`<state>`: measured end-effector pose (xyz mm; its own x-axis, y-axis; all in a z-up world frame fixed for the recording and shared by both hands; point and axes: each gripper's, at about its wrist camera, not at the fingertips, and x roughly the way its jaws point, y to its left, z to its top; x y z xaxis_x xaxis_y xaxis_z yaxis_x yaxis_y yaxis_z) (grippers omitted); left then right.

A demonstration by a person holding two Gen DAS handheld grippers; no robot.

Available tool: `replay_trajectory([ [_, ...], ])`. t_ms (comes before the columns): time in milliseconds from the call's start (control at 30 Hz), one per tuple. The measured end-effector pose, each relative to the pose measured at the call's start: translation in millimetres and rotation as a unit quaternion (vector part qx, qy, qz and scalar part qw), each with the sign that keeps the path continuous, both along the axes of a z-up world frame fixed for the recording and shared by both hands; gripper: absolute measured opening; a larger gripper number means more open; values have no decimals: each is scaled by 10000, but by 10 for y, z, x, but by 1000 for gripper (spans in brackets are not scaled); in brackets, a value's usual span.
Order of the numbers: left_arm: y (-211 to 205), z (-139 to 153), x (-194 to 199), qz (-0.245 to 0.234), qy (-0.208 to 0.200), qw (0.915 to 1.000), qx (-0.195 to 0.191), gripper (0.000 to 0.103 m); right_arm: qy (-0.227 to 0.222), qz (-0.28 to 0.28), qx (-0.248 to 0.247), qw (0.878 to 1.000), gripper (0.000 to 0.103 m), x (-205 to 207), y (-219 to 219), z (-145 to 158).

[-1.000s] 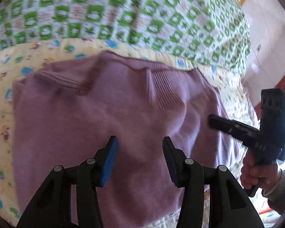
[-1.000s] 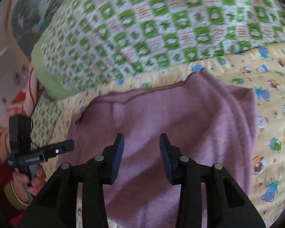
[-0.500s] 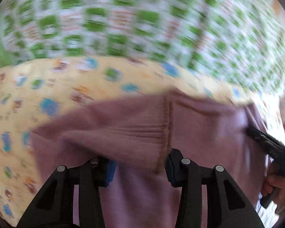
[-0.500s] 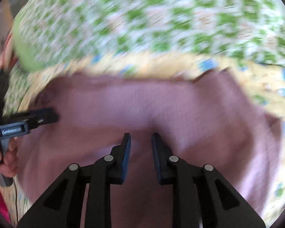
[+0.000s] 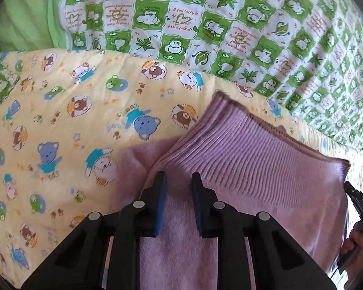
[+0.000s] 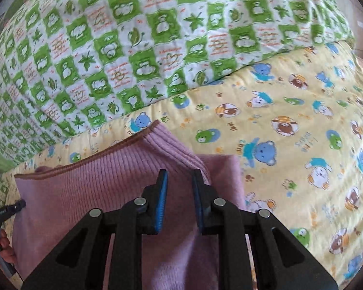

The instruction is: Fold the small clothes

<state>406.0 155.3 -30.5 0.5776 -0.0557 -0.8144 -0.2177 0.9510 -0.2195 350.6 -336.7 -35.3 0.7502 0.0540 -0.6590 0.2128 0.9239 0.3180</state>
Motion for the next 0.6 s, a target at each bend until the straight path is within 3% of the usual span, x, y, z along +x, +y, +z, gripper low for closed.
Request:
replay_trajectory([
  [100,7,86,-216,22,65,10000,51,24,29,-79,-133,9999,26,-182,-32,107],
  [133,0,128,-312,54,62,10000,37,30,41,-117,-177,9998,26,-223,-9,137],
  [233,-38,247,-623,136,-41,9999,-16,43,-5,-94,89,9999,26,-424,-23,196],
  [300,-70,299,-888,179,-78,9996,-199,43,-79,26,152,9999,27,-588,25,259],
  [500,-327,176,-1415,152,101,9968,-783,44,-51,963,558,9938,31,-1006,478,280],
  [600,-383,58,-1525,152,310,9966,-745,44,156,1435,473,9884,32,-1122,743,155],
])
